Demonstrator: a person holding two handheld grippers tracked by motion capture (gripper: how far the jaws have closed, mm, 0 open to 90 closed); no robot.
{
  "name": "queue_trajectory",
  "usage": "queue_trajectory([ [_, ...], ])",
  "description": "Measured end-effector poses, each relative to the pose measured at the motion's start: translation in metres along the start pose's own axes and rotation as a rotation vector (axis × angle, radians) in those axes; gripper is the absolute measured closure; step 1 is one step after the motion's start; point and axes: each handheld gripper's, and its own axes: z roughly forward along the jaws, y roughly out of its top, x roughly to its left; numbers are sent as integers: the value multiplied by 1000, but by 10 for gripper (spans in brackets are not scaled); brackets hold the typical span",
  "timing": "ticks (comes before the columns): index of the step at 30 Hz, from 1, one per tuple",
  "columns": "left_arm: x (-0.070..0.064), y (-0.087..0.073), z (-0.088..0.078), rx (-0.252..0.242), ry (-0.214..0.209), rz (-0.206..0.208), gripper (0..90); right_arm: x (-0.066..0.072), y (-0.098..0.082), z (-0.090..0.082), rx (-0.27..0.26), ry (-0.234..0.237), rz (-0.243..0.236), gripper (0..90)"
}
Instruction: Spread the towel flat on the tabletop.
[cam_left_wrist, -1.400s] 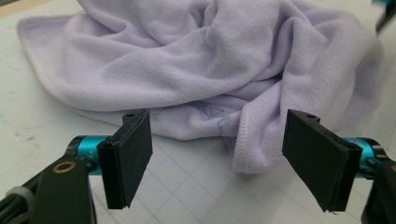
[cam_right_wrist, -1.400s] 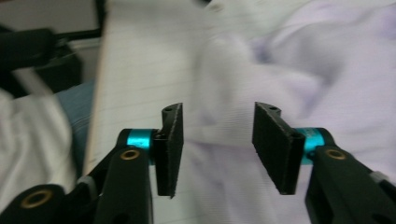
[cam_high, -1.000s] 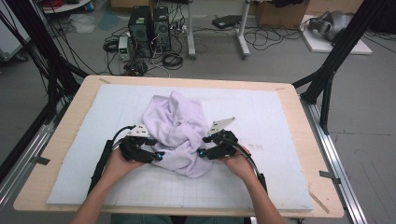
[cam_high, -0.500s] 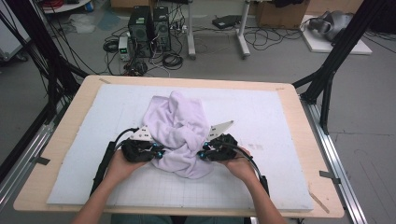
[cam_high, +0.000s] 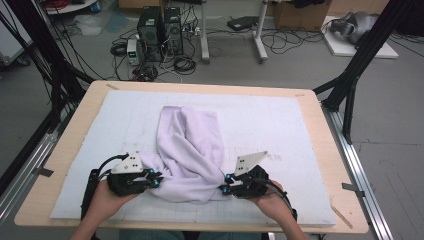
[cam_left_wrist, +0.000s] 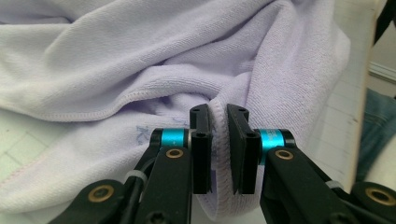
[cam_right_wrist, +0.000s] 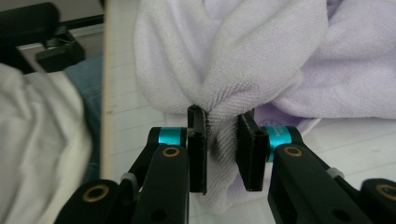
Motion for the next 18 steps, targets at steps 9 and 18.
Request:
queue_trajectory([
  [9, -12, -8, -24, 30, -19, 18, 621, 14, 3, -3, -36, 39, -13, 595],
  [18, 24, 6, -7, -29, 20, -43, 533, -35, 9, 0, -46, -129, 47, 575],
])
